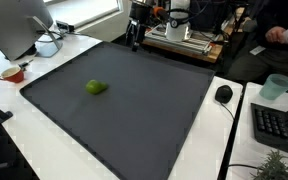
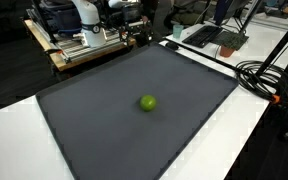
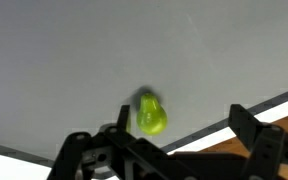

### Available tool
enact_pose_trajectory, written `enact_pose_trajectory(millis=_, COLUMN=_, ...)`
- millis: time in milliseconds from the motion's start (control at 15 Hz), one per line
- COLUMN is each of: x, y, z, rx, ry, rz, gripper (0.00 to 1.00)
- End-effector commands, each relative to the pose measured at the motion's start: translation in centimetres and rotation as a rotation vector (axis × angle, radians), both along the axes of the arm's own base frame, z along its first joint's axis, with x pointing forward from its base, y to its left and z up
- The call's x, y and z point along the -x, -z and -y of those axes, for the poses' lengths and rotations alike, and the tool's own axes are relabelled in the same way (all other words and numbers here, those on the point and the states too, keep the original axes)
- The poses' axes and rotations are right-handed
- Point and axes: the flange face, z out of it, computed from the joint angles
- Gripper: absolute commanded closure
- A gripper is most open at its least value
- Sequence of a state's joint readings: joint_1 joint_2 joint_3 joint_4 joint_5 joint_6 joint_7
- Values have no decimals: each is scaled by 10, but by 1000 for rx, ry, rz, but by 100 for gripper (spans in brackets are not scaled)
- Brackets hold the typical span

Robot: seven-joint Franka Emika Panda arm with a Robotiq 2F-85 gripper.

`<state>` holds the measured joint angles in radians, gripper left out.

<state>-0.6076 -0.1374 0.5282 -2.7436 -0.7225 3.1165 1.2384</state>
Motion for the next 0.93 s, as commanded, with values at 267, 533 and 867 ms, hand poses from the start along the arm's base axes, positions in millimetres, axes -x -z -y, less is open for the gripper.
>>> enact_pose_trajectory(millis=267, x=13, y=-10, z=-11, rx=172, ry=131, rz=67, gripper=0)
enact_pose_trajectory(millis=533, x=18, y=8, z=-35, rx=140, ry=101, rz=90, gripper=0)
enact_pose_trajectory(millis=867, x=15, y=29, z=-39, rx=170, ry=72, rz=86, gripper=0)
